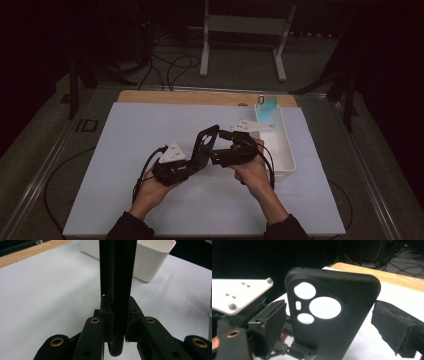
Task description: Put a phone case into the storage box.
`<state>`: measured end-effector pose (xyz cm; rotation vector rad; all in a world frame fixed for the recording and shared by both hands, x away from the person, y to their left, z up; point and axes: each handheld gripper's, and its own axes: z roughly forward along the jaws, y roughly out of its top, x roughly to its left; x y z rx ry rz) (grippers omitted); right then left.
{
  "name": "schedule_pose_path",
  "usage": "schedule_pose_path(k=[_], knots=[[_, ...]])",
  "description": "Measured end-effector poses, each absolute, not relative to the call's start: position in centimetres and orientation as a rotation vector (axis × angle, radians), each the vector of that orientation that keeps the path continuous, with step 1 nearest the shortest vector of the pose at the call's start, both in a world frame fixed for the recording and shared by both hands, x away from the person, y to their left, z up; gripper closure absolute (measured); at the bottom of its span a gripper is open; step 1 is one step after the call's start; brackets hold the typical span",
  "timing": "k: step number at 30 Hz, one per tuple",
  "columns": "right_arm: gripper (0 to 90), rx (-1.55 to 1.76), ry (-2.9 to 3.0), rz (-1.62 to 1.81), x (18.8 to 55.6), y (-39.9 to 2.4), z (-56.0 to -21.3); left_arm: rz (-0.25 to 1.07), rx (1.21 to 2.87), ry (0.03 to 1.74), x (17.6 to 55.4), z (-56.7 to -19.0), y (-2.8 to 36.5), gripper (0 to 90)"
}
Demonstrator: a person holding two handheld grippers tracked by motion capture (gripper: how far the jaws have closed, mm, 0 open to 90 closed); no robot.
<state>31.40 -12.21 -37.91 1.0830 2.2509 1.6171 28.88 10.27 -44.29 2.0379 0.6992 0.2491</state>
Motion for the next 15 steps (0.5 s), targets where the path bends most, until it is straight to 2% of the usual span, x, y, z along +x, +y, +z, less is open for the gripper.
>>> schedule_pose_path(k=[11,15], knots=[[10.3,1.149,2.221,1.651,31.9,-11.3,-38.3,0.256,2.040,0.703,28.6,-44.3,9.5,80.5],[12.3,1.162,2.198,1.634,31.9,-11.0,-38.4,0.245,2.042,0.696,28.5,-44.4,9.1,80.5]])
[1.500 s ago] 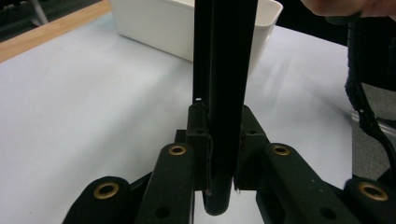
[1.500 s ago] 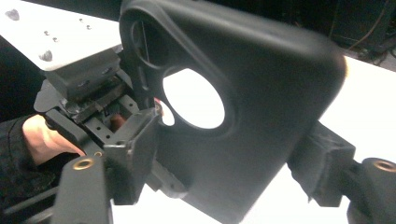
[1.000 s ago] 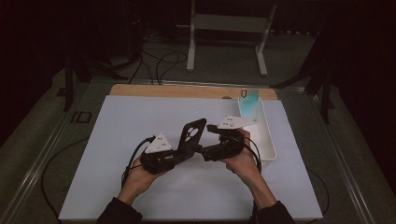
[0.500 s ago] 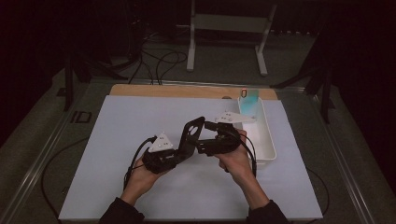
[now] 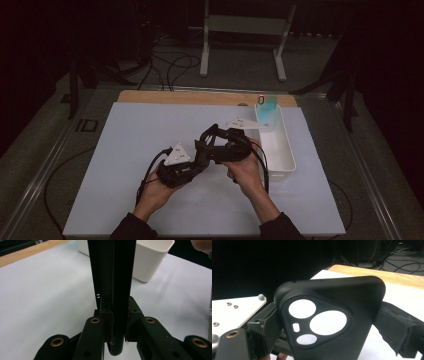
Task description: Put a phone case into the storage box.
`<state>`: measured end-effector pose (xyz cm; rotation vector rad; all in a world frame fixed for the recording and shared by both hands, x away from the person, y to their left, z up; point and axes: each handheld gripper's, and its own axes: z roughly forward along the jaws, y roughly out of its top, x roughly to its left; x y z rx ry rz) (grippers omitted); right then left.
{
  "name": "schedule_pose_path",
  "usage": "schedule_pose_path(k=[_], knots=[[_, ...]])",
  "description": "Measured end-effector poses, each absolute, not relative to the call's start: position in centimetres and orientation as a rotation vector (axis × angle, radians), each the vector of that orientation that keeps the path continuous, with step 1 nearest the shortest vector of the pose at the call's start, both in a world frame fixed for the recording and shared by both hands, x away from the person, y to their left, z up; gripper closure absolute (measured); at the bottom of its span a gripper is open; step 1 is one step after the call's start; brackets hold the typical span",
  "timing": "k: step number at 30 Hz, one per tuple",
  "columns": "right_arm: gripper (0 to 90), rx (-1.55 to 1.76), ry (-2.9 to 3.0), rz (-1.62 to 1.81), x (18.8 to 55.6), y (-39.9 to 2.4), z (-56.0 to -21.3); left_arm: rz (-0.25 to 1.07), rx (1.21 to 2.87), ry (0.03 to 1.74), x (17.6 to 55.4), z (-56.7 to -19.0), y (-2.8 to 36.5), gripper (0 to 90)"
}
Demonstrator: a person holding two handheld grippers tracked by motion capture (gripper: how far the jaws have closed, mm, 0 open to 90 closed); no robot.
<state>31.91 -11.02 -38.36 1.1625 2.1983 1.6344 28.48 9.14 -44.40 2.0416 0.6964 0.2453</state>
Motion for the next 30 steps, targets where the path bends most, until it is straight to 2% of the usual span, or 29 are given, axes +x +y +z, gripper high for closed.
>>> schedule_pose_path(k=[11,17,24,26,27,30], knots=[[14.7,1.158,2.188,1.622,31.8,-11.1,-38.3,0.241,2.038,0.698,28.6,-44.4,9.2,79.9],[15.2,1.139,2.184,1.629,31.7,-11.1,-38.1,0.235,2.028,0.709,28.7,-44.3,9.5,72.0],[15.2,1.146,2.175,1.632,31.8,-11.4,-38.1,0.223,1.999,0.729,28.8,-44.2,10.6,50.4],[15.2,1.138,2.176,1.627,31.7,-11.5,-38.1,0.227,1.990,0.733,28.7,-44.2,10.8,41.3],[15.2,1.138,2.176,1.627,31.7,-11.5,-38.1,0.234,1.983,0.735,28.7,-44.2,11.0,41.3],[15.3,1.139,2.173,1.629,31.8,-11.6,-38.1,0.280,1.965,0.755,28.4,-43.9,11.6,23.0]])
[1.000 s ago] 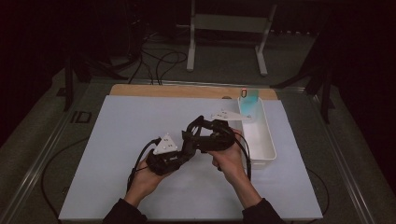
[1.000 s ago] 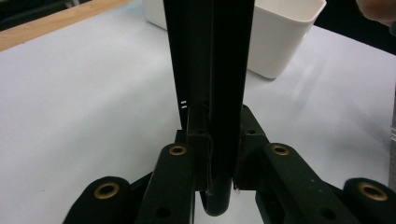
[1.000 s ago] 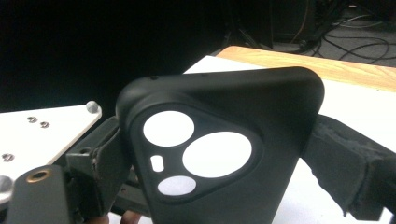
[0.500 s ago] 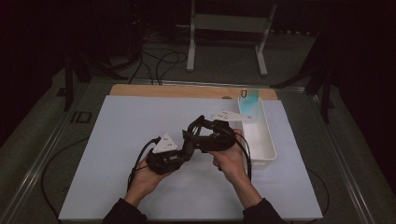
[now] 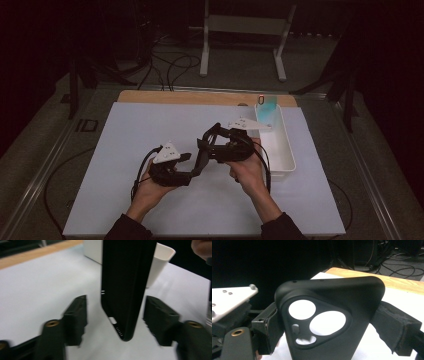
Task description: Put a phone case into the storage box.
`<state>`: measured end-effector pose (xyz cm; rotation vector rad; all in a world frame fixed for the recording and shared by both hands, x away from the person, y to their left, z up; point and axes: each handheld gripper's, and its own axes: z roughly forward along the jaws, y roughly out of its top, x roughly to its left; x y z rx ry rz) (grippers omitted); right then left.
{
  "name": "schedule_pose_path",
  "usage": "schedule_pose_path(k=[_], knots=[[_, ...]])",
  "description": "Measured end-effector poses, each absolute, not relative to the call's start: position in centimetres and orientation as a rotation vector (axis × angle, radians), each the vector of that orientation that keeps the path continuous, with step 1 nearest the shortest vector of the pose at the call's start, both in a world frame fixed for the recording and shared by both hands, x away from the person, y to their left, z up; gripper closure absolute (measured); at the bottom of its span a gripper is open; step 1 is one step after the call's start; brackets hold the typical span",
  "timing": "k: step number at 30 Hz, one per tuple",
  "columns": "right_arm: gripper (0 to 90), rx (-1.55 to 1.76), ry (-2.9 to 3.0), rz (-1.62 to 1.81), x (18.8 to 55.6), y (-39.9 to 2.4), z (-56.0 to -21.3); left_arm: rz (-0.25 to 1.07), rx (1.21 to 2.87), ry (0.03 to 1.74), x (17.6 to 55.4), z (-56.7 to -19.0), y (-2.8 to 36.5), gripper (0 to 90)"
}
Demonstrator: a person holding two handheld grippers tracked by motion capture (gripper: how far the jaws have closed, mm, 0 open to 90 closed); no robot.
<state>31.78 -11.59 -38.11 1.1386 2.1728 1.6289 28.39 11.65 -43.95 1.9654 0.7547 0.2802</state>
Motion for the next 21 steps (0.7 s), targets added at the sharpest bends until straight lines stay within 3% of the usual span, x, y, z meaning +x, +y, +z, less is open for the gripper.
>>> schedule_pose_path(k=[2,5,6,9,12,14,21], knots=[[15.3,1.143,2.169,1.631,31.9,-11.8,-38.1,0.299,1.949,0.773,28.3,-43.8,12.1,15.2],[15.3,1.143,2.169,1.631,31.9,-11.8,-38.1,0.321,1.931,0.789,28.2,-43.6,12.8,11.2],[15.2,1.141,2.166,1.634,31.9,-11.8,-38.1,0.319,1.924,0.791,28.2,-43.6,13.1,5.0],[15.2,1.139,2.168,1.633,31.9,-11.8,-38.1,0.345,1.921,0.799,28.1,-43.6,13.7,1.4],[15.2,1.135,2.171,1.633,31.9,-11.8,-38.1,0.358,1.916,0.801,28.0,-43.7,14.0,0.0],[15.2,1.133,2.175,1.629,31.9,-11.8,-38.1,0.436,1.898,0.819,27.8,-43.8,14.7,0.0],[15.2,1.133,2.166,1.632,31.9,-12.0,-38.0,0.466,1.869,0.839,27.5,-44.0,15.9,0.0]])
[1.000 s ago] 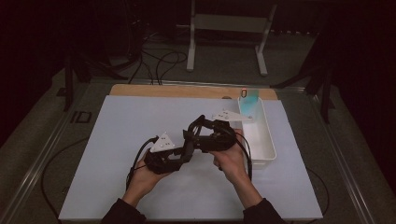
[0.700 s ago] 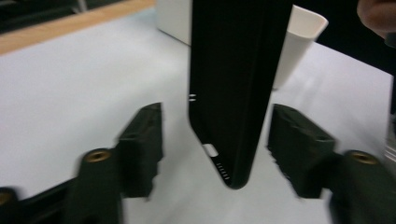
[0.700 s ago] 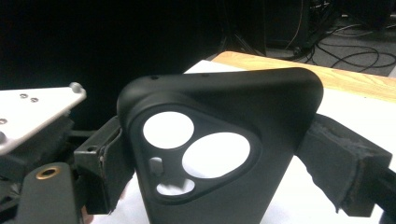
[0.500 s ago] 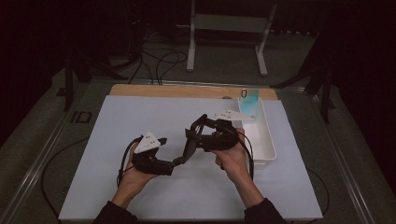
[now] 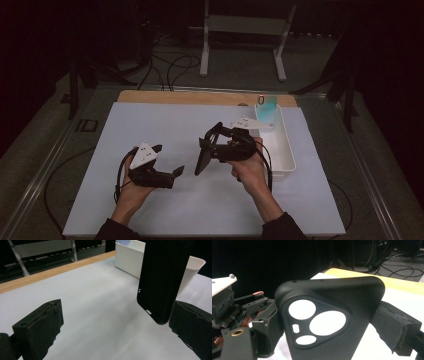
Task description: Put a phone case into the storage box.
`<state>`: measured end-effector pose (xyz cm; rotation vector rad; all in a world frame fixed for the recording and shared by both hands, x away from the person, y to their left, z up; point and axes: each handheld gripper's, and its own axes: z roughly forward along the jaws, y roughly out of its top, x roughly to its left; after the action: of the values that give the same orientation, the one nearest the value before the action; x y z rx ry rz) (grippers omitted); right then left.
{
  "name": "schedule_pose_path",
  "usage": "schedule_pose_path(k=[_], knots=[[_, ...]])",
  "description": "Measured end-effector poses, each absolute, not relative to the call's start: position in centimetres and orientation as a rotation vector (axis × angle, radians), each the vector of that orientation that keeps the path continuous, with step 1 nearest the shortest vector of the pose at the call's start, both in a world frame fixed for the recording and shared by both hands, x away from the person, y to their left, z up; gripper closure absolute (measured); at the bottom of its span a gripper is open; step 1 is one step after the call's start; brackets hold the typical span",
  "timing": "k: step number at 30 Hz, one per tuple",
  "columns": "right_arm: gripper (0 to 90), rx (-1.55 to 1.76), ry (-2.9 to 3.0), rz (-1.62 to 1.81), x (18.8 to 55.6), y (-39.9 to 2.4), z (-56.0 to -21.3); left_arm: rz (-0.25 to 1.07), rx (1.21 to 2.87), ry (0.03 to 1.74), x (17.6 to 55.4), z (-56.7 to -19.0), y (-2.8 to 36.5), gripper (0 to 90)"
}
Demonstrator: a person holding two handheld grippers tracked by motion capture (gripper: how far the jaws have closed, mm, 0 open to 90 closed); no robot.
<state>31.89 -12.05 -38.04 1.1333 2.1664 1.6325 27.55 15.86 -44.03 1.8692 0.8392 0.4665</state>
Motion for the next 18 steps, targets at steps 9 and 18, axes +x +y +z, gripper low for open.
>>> schedule_pose_path(k=[9,18], knots=[[15.2,1.120,2.163,1.627,31.9,-12.2,-37.9,0.504,1.866,0.860,27.1,-44.9,17.4,0.0],[15.2,1.132,2.158,1.622,32.0,-12.3,-38.0,0.535,1.850,0.870,26.4,-45.6,19.0,0.0]])
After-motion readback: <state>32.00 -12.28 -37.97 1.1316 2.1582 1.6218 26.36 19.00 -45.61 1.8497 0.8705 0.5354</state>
